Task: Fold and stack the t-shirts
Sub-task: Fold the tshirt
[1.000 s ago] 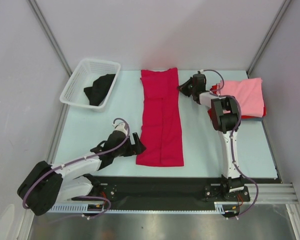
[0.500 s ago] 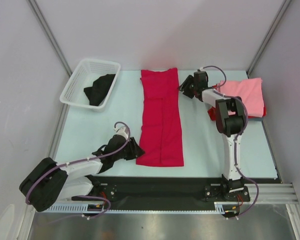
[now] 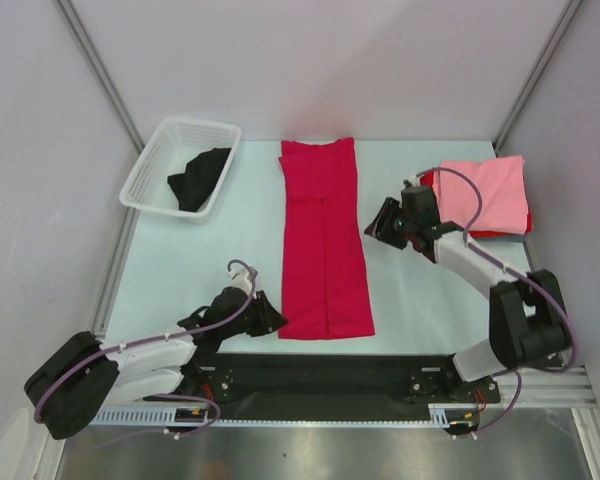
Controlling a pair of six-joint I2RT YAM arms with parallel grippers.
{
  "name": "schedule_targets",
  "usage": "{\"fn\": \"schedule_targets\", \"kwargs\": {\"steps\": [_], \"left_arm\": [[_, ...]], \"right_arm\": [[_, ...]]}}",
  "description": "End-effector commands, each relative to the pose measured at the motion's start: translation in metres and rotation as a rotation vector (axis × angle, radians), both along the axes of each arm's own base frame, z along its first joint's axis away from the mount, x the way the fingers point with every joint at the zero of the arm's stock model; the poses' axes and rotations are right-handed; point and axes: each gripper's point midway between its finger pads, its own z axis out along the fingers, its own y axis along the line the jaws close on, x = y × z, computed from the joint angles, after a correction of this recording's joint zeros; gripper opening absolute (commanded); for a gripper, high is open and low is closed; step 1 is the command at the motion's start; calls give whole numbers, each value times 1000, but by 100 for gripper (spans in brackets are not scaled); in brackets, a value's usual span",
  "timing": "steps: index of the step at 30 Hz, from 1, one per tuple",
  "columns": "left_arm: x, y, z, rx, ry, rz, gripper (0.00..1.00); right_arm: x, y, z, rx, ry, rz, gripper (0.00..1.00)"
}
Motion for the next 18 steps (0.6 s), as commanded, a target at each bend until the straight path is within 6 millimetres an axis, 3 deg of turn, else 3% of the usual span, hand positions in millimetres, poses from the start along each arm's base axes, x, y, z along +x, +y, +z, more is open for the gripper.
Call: {"fn": "schedule_targets", "kwargs": {"steps": [1, 2, 3, 7, 9, 10, 12, 15, 16, 18], "left_arm": [[-16, 6, -7, 4, 45, -10, 48], [-16, 8, -7, 7, 45, -1, 62], [-17, 11, -8, 13, 48, 7, 77], [-21, 22, -14, 46, 71, 44, 100], [-19, 30, -16, 66, 71, 92, 100], [-24, 43, -27, 112, 132, 154, 100], [-26, 48, -32, 111, 137, 175, 100], [-22, 38, -25, 28, 96, 160, 98], [-27, 39, -32, 14, 111, 161, 91], [-28, 40, -34, 19, 124, 166, 86]], "right_arm": [[-63, -11, -24, -80, 116, 49, 51], [-87, -13, -35, -86, 150, 70, 50], [-98, -15, -39, -88, 166, 73, 49], [-150, -5, -61, -72, 253, 148, 47], [-174, 4, -71, -76, 289, 187, 47], [-179, 6, -73, -79, 295, 195, 47], [-191, 7, -81, -77, 323, 198, 45], [-202, 12, -83, -49, 340, 218, 43], [-207, 13, -85, -45, 351, 227, 43], [-213, 13, -86, -55, 366, 233, 42]]}}
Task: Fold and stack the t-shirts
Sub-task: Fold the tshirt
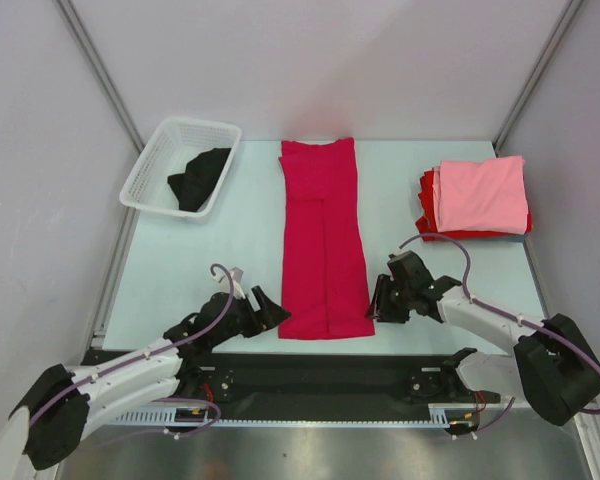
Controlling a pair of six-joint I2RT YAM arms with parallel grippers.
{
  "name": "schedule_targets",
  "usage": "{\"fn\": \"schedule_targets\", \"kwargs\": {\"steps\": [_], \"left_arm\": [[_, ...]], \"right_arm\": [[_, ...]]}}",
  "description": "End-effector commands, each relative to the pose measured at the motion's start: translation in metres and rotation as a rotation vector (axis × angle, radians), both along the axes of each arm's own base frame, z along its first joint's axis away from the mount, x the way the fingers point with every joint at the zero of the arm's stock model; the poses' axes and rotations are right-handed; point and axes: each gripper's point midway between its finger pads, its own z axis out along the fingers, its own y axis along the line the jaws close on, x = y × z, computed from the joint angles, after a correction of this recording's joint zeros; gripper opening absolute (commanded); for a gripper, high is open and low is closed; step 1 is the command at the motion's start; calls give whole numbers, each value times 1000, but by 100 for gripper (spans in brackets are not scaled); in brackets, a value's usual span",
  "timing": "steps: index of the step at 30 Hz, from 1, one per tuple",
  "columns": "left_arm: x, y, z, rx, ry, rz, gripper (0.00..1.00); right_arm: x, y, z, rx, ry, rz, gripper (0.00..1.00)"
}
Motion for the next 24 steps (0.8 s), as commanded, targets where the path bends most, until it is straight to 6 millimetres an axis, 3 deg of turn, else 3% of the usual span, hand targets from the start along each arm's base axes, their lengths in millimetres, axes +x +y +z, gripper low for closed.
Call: {"fn": "schedule_targets", "kwargs": {"steps": [1, 3, 4, 5, 9, 13, 15, 18, 24], "left_arm": [[-27, 29, -55, 124, 130, 21, 79], [-29, 32, -59, 149, 144, 16, 69], [-31, 33, -62, 164, 153, 13, 58], [-25, 26, -52, 144, 141, 7, 54], [-29, 20, -49, 141, 158, -34, 52], [-31, 17, -49, 150, 171, -58, 53], [-34, 17, -52, 158, 188, -70, 52], [-38, 20, -56, 184, 207, -83, 41], [-44, 22, -58, 180, 217, -92, 40]], "right_arm": [[-12, 6, 3, 15, 22, 4, 42], [-16, 8, 3, 16, 29, 9, 39], [-18, 9, 3, 17, 32, 12, 38], [-21, 9, 0, 12, 41, 17, 35], [-26, 7, -1, 2, 63, 19, 29], [-32, 6, 3, 1, 70, 21, 29], [-33, 6, 4, 3, 66, 21, 29], [-35, 4, 3, -1, 69, 25, 26], [-39, 10, 5, 25, 78, 47, 21]]}}
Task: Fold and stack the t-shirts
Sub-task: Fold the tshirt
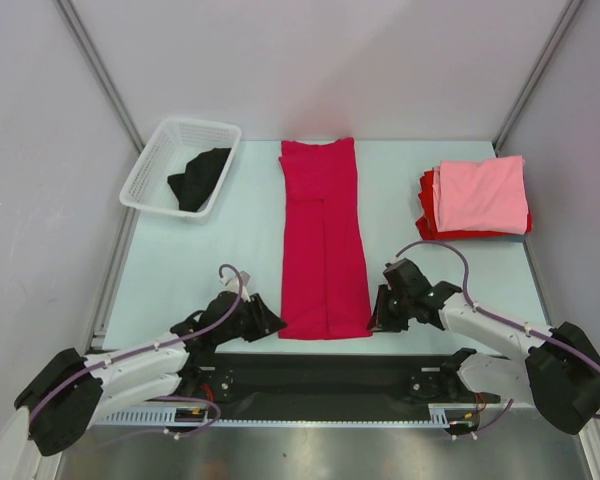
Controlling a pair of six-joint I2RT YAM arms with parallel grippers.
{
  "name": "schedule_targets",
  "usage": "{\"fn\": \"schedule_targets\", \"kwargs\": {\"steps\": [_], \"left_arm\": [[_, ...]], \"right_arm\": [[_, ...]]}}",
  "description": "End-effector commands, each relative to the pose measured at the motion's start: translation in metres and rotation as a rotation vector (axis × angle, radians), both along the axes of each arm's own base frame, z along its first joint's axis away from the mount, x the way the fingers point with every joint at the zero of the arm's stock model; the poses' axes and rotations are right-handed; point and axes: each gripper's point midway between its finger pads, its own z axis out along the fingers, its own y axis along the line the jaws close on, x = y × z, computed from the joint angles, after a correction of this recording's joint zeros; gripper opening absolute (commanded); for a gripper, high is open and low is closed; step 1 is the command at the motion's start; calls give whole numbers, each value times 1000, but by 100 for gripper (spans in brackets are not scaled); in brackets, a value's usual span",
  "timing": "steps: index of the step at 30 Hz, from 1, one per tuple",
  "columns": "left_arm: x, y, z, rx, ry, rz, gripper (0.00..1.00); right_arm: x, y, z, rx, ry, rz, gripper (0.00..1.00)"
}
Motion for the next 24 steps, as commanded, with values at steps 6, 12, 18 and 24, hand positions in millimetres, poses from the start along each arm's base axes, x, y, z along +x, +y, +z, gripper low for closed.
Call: {"fn": "schedule_targets", "kwargs": {"steps": [6, 12, 18, 24], "left_arm": [[-34, 24, -33, 120, 122, -60, 27], [-37, 23, -32, 118, 119, -75, 23], [-34, 19, -25, 100, 113, -76, 0], [-25, 5, -1, 48, 69, -104, 1]], "right_arm": [[-8, 2, 1, 12, 17, 19, 2], [-9, 3, 3, 19, 13, 24, 0], [-7, 5, 10, 37, -1, 22, 0], [1, 7, 30, 46, -53, 39, 0]]}}
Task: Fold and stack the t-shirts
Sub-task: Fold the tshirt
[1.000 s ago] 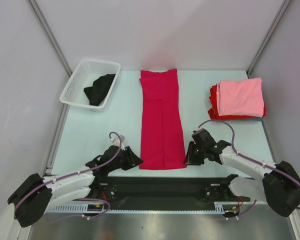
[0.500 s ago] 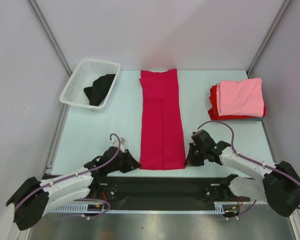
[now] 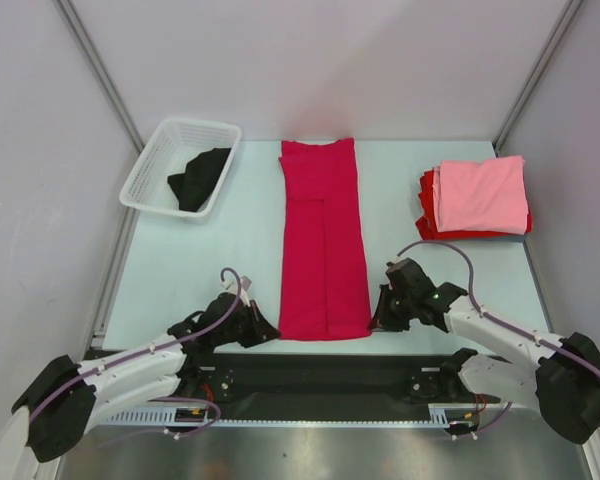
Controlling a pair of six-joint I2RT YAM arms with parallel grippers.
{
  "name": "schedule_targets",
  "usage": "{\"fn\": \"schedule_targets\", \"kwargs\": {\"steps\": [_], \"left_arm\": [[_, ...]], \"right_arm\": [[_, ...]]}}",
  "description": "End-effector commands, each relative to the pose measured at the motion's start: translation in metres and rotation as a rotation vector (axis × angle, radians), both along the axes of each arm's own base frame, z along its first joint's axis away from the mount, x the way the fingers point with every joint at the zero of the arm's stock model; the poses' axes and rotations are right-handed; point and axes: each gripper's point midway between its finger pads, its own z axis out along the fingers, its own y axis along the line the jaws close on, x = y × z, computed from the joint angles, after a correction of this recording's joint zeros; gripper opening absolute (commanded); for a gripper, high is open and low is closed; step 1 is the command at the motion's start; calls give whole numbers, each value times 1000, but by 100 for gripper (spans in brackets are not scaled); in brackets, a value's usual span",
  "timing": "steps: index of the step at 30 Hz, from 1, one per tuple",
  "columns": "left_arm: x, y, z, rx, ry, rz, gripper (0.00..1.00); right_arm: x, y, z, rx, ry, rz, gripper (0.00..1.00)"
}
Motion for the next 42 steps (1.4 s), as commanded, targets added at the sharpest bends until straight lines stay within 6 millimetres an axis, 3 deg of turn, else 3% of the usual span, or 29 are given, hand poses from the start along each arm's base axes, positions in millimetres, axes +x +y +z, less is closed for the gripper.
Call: {"fn": "schedule_targets", "kwargs": {"steps": [1, 4, 8, 17, 24, 29, 30, 32, 33, 42], "left_arm": [[-2, -3, 9, 19, -4, -55, 0], [7, -6, 22, -1, -16, -48, 0], [20, -17, 51, -156, -19, -68, 0], [97, -24, 104, -174, -139, -13, 0], [176, -18, 128, -130, -200, 64, 0], [218, -13, 116, -98, -178, 118, 0], [230, -13, 123, -105, -193, 124, 0], [241, -13, 113, -104, -165, 131, 0], [252, -10, 118, -109, -175, 144, 0], [297, -8, 107, -131, -155, 177, 0]], "right_arm": [[9, 6, 27, 24, -59, 25, 0], [17, 6, 38, 35, -89, 17, 0], [42, 1, 55, 47, -148, -1, 0], [125, -6, 84, 48, -223, -36, 0], [199, -3, 98, 36, -261, -82, 0], [250, 2, 87, 30, -230, -111, 0], [256, 2, 83, 31, -221, -114, 0], [269, 1, 82, 36, -217, -129, 0], [278, 3, 79, 35, -215, -128, 0], [320, -4, 68, 40, -193, -159, 0]]}}
